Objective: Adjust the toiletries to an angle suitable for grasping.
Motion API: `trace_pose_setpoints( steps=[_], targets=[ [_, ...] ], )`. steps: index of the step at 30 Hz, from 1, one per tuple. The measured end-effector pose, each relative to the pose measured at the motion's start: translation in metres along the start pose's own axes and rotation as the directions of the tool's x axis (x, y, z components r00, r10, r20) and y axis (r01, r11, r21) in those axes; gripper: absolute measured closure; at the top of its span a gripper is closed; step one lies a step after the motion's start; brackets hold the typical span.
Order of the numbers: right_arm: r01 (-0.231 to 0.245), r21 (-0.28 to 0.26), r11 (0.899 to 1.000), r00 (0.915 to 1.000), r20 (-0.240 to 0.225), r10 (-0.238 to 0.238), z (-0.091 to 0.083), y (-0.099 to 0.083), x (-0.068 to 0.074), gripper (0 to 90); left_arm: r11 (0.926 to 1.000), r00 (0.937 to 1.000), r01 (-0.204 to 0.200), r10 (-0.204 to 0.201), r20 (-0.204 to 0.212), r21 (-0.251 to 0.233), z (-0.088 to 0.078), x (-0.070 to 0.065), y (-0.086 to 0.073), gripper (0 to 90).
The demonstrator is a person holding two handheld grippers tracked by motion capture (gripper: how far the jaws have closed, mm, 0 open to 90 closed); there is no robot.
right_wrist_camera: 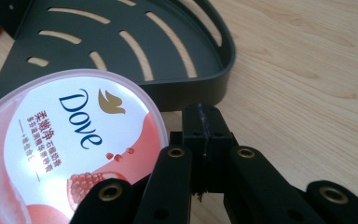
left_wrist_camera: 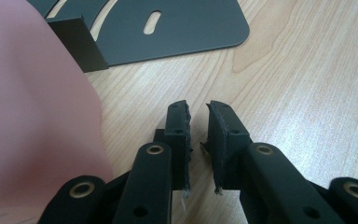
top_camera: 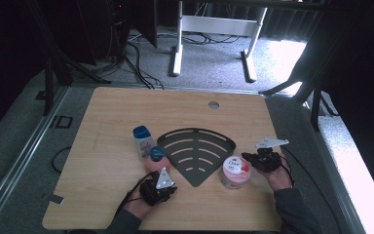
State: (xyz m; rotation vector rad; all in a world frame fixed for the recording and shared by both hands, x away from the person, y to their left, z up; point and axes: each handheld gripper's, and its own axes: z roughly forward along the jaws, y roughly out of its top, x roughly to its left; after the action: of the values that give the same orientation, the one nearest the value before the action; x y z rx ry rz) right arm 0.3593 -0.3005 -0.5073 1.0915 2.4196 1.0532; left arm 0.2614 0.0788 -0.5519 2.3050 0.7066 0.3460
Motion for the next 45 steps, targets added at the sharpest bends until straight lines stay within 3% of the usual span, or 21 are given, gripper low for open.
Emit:
trace_pose_setpoints(
  steps=[16, 26, 34, 45],
  targets=[
    [0.036, -0.002, 0.999, 0.9991, -0.024, -0.036, 0.001, -0.004, 0.039, 90.0, 0.9999, 0.9998, 0.014, -0.013, 0.017, -0.01, 0.001, 0.002, 0.0, 77.5],
    [0.06, -0.005, 0.998, 0.9959, -0.068, -0.06, 0.009, -0.006, 0.064, 90.0, 0.9999, 0.9998, 0.005, -0.005, 0.021, -0.009, 0.002, 0.0, 0.001, 76.9],
    [0.054, -0.007, 0.999, 0.9951, -0.083, -0.054, 0.016, -0.01, 0.07, 89.9, 0.9999, 0.9999, -0.001, 0.001, 0.017, -0.014, 0.003, -0.003, 0.001, 75.2],
    [0.018, -0.018, 1.0, 0.9973, -0.071, -0.019, 0.007, -0.021, 0.06, 86.4, 0.9996, 0.9996, 0.018, -0.018, 0.019, -0.02, 0.002, -0.002, 0.0, 69.6]
  ],
)
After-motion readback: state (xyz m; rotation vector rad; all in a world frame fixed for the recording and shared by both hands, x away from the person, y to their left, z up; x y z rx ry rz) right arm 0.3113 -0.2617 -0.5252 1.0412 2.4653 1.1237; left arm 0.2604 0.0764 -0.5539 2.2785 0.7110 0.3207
